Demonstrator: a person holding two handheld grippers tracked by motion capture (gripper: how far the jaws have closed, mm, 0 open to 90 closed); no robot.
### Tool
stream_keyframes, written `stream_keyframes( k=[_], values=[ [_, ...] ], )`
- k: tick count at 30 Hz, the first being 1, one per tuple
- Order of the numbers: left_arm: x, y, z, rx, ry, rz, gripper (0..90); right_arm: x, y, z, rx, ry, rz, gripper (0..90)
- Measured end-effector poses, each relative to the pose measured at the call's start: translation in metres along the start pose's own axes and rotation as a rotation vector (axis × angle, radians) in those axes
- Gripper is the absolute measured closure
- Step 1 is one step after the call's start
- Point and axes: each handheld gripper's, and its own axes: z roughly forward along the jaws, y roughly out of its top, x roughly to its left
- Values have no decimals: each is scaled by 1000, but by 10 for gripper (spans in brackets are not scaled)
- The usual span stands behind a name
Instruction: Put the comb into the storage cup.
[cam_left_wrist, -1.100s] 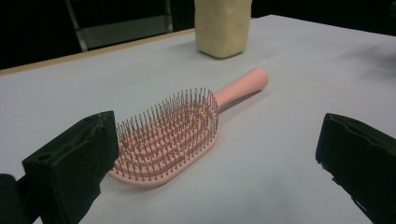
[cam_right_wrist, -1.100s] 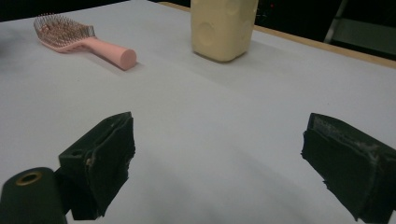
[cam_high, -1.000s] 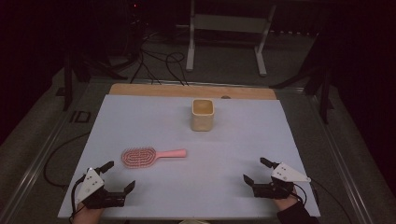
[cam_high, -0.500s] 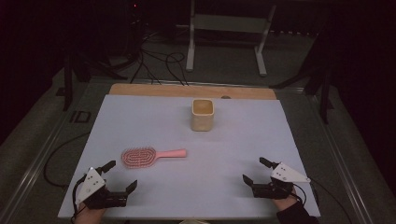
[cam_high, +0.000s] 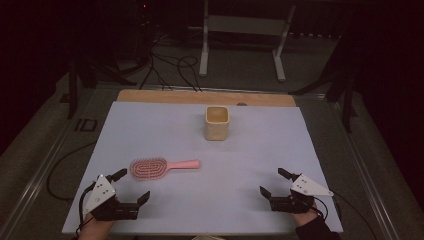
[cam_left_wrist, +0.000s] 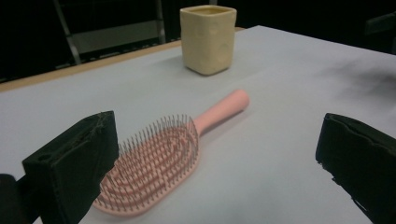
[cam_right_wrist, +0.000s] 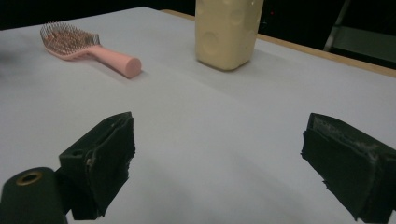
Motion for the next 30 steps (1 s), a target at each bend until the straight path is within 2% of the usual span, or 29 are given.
stream_keyframes(
  k=[2, 10, 14, 22, 30],
  values=[
    [0, 2, 0, 1, -3, -5, 2, 0, 0, 0, -5, -4, 2, 93],
    [5, 27, 3, 19, -29, 8, 2, 2, 0, 0, 6, 0, -5, 93],
    [5, 33, 6, 29, -38, 12, 2, 2, 1, 0, 6, 2, 2, 93],
    [5, 46, 23, 60, -60, 17, 2, 1, 1, -2, -20, 7, 16, 93],
    [6, 61, 35, 79, -73, 23, 2, 1, 1, 0, -9, 12, 16, 93]
  ],
)
